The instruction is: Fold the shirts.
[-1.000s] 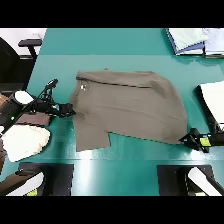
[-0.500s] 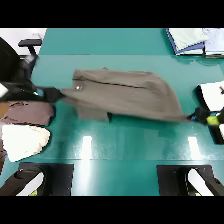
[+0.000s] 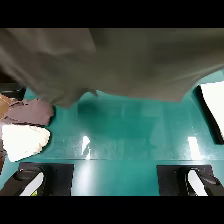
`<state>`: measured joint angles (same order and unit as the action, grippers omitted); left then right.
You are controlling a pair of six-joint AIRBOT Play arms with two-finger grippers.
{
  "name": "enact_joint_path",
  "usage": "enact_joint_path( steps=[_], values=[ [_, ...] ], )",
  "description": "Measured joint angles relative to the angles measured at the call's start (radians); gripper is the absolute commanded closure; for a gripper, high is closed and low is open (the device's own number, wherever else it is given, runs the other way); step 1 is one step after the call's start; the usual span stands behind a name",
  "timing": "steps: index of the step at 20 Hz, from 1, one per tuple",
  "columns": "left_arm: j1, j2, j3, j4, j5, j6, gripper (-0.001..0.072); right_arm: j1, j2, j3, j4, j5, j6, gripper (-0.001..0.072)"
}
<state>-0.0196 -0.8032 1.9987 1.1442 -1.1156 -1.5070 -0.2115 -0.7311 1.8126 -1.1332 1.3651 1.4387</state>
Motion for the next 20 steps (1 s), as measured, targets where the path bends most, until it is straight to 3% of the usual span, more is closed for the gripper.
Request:
enact_joint_path(
  steps=[3,6,13,17,20],
  values=[
    [0.0,0.002,0.147,0.0,0.032,-0.036,0.0683,0.001,-0.048,0.219,-0.046,0.093,0.021,0.0695],
    [0.0,-0.005,0.171,0.003,0.026,-0.061,0.0682,0.001,-0.091,0.301,-0.072,0.16,0.042,0.0695],
    [-0.001,-0.103,-0.199,0.003,-0.062,-0.08,0.0681,0.009,-0.216,0.039,-0.088,0.211,0.068,0.0694],
    [-0.001,-0.286,-0.422,0.004,-0.101,-0.055,0.0681,0.055,-0.407,-0.127,-0.098,0.219,0.07,0.0695],
    [-0.001,-0.475,-0.505,0.005,-0.058,-0.026,0.0681,0.098,-0.586,-0.207,-0.102,0.168,0.066,0.0695]
  ],
)
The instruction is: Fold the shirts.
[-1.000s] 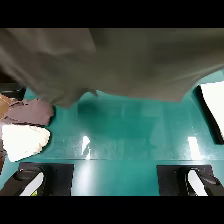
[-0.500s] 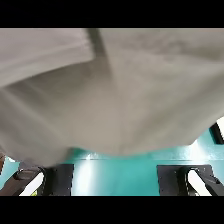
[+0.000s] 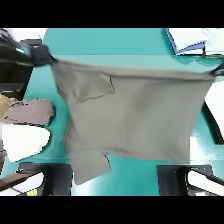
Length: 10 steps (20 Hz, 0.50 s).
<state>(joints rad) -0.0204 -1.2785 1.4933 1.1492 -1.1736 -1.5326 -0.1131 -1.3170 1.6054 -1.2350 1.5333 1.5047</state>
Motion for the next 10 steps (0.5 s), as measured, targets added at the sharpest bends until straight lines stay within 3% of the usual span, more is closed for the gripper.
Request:
enact_joint_path(
  steps=[5,10],
  values=[
    [0.0,-0.256,0.045,-0.004,0.122,0.037,0.0681,0.042,-0.296,0.094,0.005,-0.117,-0.008,0.0694],
    [0.0,-0.371,0.174,-0.005,0.159,0.067,0.068,0.055,-0.443,0.266,0.011,-0.139,-0.015,0.0695]
  ],
)
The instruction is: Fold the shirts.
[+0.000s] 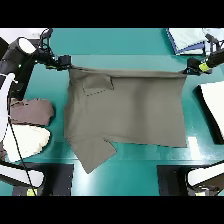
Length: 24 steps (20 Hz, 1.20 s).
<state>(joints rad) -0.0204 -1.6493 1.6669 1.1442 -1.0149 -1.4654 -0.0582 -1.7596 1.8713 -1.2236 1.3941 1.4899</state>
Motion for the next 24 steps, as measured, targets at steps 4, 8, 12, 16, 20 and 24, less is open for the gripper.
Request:
enact_joint_path(
  steps=[4,8,12,16,20,24],
  values=[
    [0.0,-0.021,0.025,0.009,-0.121,0.028,0.0681,0.0,-0.011,-0.029,-0.011,0.053,-0.021,0.0694],
    [0.001,-0.026,-0.06,0.01,-0.228,0.044,0.068,0.002,0.07,-0.235,-0.013,0.016,-0.029,0.0693],
    [0.001,-0.028,-0.192,0.008,-0.254,0.049,0.0142,0.002,0.176,-0.44,-0.008,-0.069,-0.031,0.0227],
    [0.001,-0.001,-0.246,0.005,-0.265,0.026,0.0206,0.002,0.26,-0.52,0.0,-0.099,-0.033,0.022],
    [0.001,0.14,-0.328,0.059,-0.286,0.013,0.0206,-0.015,0.382,-0.543,-0.002,-0.04,-0.033,0.022],
    [0.001,0.381,-0.596,0.087,-0.299,-0.006,0.0206,-0.025,0.517,-0.55,-0.001,-0.001,-0.033,0.022]
  ],
)
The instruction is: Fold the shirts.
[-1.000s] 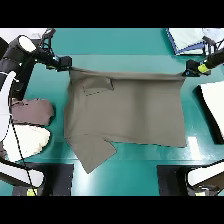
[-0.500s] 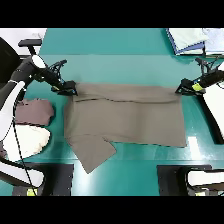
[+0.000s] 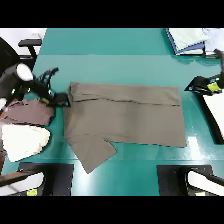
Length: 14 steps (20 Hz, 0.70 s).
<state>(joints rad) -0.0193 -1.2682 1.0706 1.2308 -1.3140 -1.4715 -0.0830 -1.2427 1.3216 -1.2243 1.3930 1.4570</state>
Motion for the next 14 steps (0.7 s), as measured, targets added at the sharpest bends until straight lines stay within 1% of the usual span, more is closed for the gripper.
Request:
enact_joint_path(
  steps=[3,6,10,14],
  values=[
    [0.0,0.194,-0.249,0.004,-0.002,-0.039,0.0205,-0.003,0.076,-0.001,0.001,0.002,0.0,0.022],
    [0.0,0.33,-0.443,-0.009,0.013,-0.08,0.0206,-0.003,0.119,-0.002,0.002,-0.005,0.0,0.022],
    [0.0,0.393,-0.589,-0.094,0.055,-0.106,0.0206,-0.003,0.138,-0.002,0.002,-0.005,0.0,0.022],
    [0.0,0.41,-0.674,-0.19,0.109,-0.11,0.0207,-0.003,0.143,-0.002,0.002,-0.003,0.0,0.0221]
  ],
)
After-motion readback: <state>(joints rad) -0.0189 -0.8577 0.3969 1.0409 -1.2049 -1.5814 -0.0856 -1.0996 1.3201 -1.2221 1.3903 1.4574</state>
